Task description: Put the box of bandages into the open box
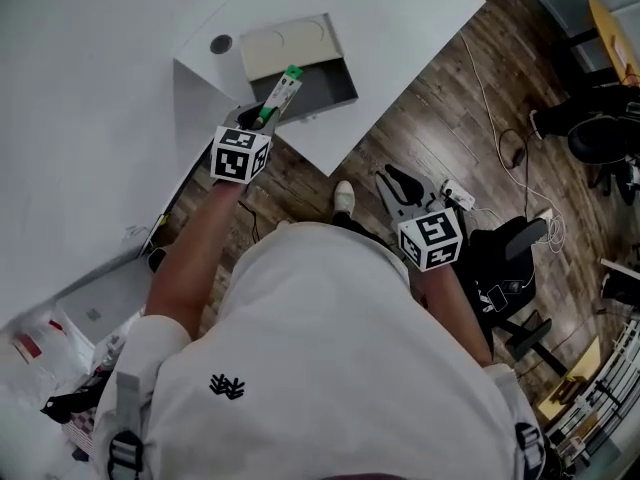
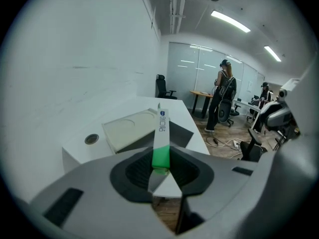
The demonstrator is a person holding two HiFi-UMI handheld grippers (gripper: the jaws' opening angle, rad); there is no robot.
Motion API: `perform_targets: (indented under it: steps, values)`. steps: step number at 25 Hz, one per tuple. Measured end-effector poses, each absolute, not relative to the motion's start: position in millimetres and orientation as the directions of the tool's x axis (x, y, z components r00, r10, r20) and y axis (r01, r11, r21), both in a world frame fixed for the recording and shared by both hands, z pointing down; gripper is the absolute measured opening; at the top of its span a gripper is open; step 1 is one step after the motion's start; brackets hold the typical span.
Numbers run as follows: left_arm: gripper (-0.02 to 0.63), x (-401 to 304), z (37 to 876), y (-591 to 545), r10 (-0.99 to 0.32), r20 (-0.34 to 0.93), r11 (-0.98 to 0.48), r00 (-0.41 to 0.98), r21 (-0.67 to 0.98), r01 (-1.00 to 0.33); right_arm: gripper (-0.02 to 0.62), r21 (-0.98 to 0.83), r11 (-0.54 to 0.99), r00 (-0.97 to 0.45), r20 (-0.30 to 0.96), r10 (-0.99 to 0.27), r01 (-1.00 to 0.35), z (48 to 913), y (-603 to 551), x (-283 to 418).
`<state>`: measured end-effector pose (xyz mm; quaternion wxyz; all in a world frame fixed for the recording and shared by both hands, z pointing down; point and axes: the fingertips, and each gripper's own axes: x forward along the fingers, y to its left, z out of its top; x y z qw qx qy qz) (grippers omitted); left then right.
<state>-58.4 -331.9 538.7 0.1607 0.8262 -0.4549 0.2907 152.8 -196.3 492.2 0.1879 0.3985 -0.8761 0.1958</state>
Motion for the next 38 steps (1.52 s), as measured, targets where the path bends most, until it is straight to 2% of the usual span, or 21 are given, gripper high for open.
perform_targets:
  steps: [24, 38]
  values:
    - [0.094, -48.3, 615.7, -364.6, -0.588, 0.770, -0.518, 0.248, -0.123, -0.846, 0.086, -0.228, 0.657, -0.668, 0.490, -0.561, -0.719, 507.2, -272.3, 199.9]
    - [0.120, -44.3, 616.9, -365.9, -0.573, 0.780, -0.530, 0.250, -0.120, -0.839, 0.086, -0.236, 0.662, -0.676, 0.488, -0.552, -0.711, 507.8, -281.1, 194.2]
